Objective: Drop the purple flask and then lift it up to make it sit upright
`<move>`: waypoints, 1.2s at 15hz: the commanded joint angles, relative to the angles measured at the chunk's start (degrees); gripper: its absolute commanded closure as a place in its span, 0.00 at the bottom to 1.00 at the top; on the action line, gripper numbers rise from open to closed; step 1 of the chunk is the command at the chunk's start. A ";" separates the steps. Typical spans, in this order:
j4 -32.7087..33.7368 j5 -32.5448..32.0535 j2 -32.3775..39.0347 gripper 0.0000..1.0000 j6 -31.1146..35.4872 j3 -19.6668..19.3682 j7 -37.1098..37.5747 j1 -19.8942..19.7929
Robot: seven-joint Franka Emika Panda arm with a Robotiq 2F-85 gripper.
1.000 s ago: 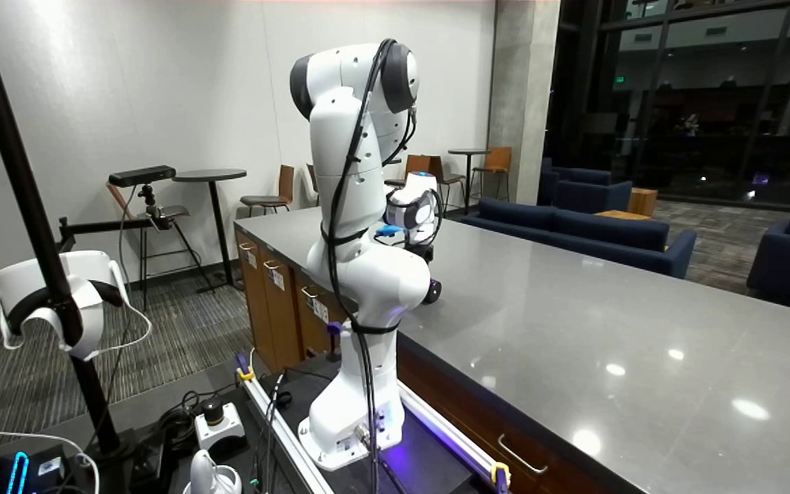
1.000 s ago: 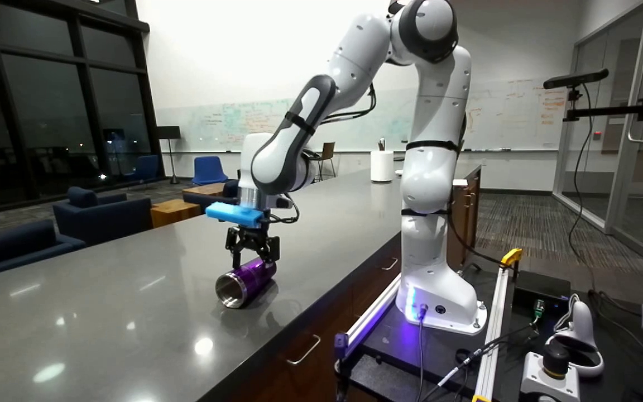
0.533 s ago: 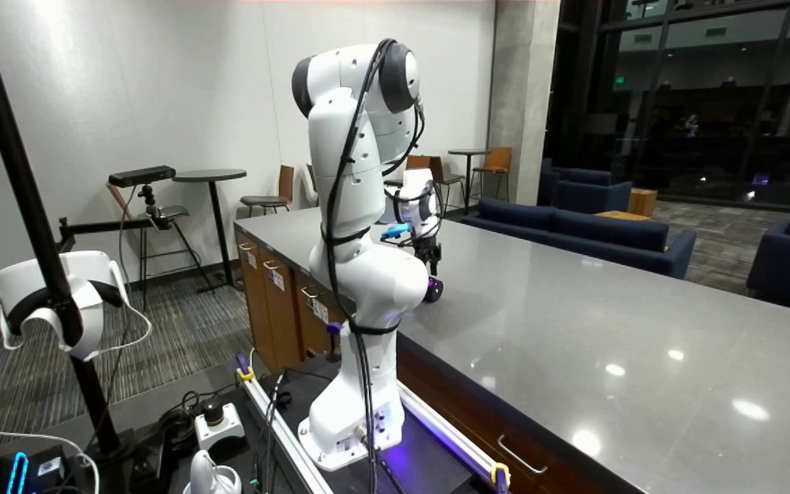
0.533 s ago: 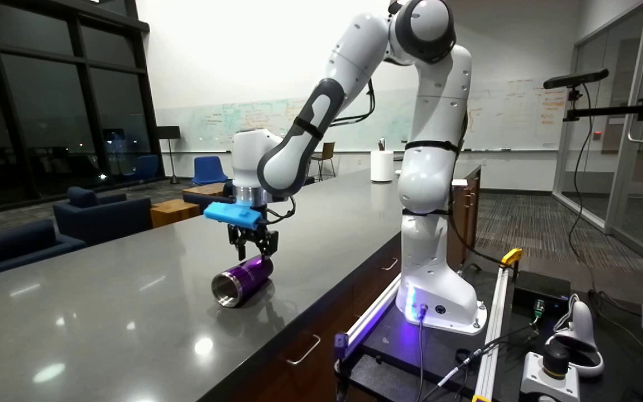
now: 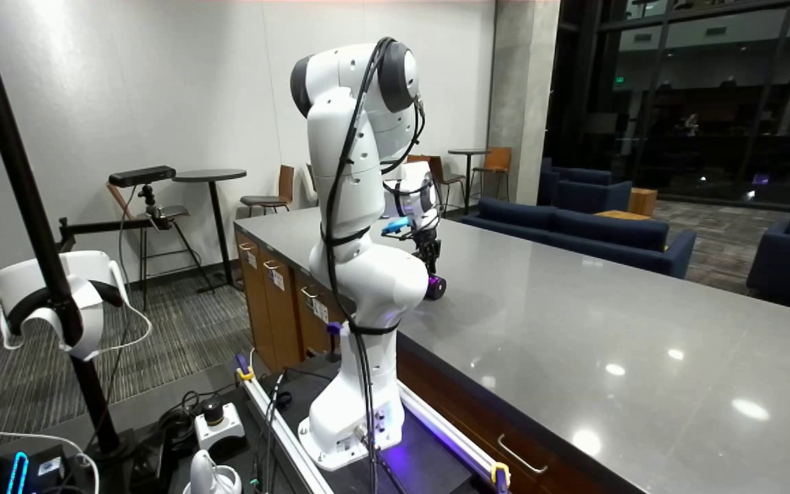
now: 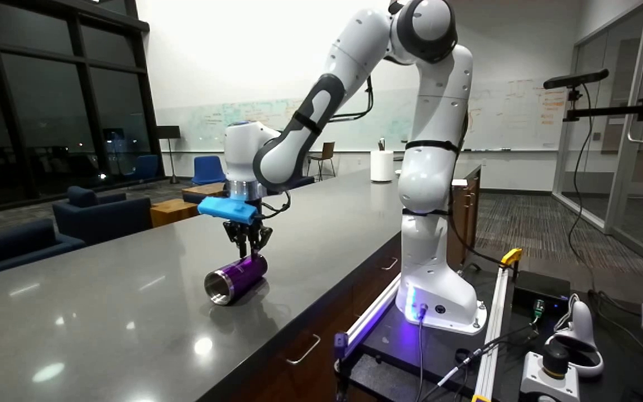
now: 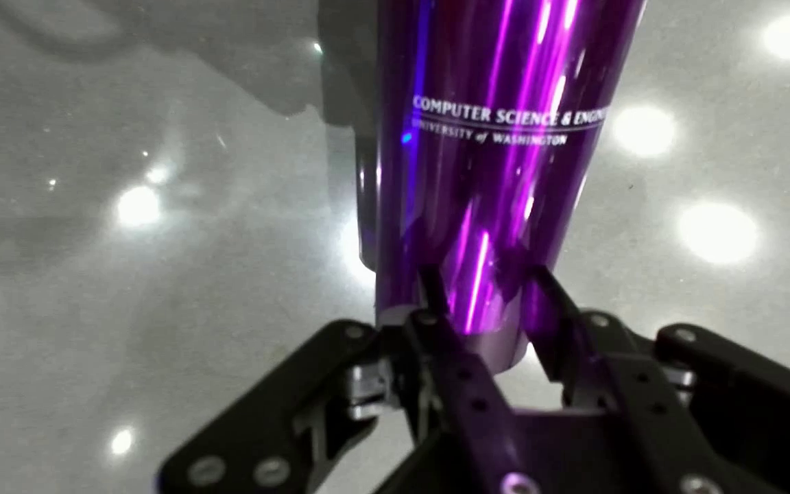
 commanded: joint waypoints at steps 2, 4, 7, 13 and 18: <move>1.25 -1.19 -0.04 0.36 -5.09 0.02 1.23 0.01; 0.88 -0.07 0.08 0.51 -3.93 -0.40 0.08 0.39; 1.05 -0.09 0.39 0.32 -4.90 -0.46 0.10 0.45; 1.80 -1.39 1.47 0.06 -5.72 -0.34 1.09 -0.07; 3.54 -2.09 6.32 0.00 -5.21 -1.61 0.53 -0.37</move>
